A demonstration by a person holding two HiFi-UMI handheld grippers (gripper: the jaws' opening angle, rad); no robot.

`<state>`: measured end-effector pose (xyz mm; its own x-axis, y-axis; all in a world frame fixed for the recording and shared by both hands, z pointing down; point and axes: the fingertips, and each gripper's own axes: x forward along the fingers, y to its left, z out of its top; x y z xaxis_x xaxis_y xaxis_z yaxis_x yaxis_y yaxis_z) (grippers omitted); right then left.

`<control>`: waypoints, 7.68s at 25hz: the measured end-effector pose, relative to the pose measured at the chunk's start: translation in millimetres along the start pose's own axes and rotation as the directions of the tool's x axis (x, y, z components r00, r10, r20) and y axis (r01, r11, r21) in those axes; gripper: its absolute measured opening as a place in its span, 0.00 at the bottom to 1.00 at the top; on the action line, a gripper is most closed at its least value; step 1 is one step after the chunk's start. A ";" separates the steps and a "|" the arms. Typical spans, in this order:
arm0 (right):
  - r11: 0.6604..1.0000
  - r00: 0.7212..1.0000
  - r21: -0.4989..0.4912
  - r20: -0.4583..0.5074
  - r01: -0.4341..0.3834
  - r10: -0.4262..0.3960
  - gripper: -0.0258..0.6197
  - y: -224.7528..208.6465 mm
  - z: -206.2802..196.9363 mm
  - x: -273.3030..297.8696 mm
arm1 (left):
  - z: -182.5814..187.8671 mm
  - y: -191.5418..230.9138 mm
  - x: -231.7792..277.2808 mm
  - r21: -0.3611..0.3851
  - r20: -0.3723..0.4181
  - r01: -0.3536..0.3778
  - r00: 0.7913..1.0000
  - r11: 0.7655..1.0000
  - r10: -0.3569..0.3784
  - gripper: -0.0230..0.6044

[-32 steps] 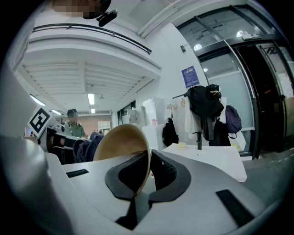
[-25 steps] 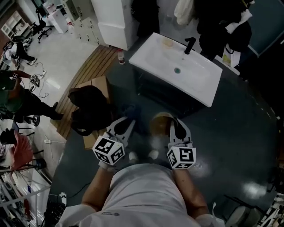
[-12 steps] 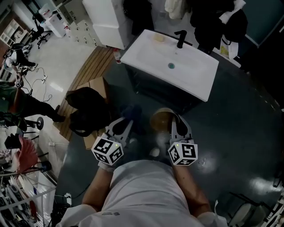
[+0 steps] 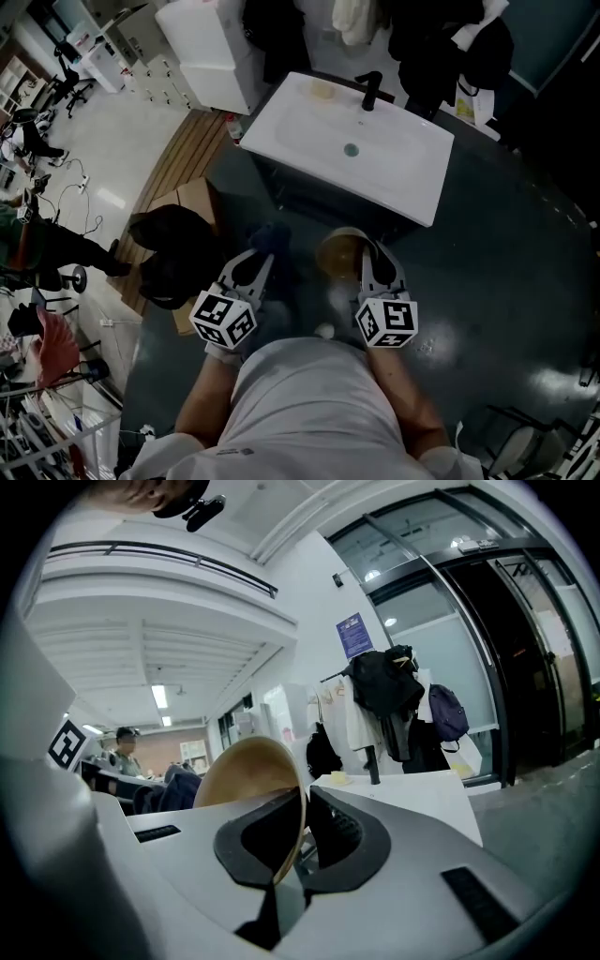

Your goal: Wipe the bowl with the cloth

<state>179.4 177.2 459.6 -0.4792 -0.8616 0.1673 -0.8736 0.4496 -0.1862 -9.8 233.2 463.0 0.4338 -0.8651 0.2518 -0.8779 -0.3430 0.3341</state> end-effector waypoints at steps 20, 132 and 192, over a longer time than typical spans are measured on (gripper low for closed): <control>0.995 0.994 0.016 -0.051 0.094 -0.093 0.09 5.2 19.4 185.2 | 85.8 157.8 113.2 -0.040 -0.002 0.075 0.997 0.996 -0.075 0.11; 0.994 0.999 0.099 0.012 0.039 -0.041 0.09 -25.2 58.5 331.3 | 165.9 130.6 243.0 0.060 -0.149 0.599 0.796 0.798 -0.586 0.11; 0.634 0.870 0.597 0.300 -0.492 0.392 0.09 22.8 89.1 328.7 | 195.0 125.9 256.8 -0.254 0.116 0.696 0.711 0.671 -0.694 0.11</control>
<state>9.5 -116.7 424.0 -0.7334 -0.6438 -0.2182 -0.2670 0.5680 -0.7785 -48.5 -103.5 392.7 0.8937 -0.4197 -0.1584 -0.2356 -0.7396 0.6305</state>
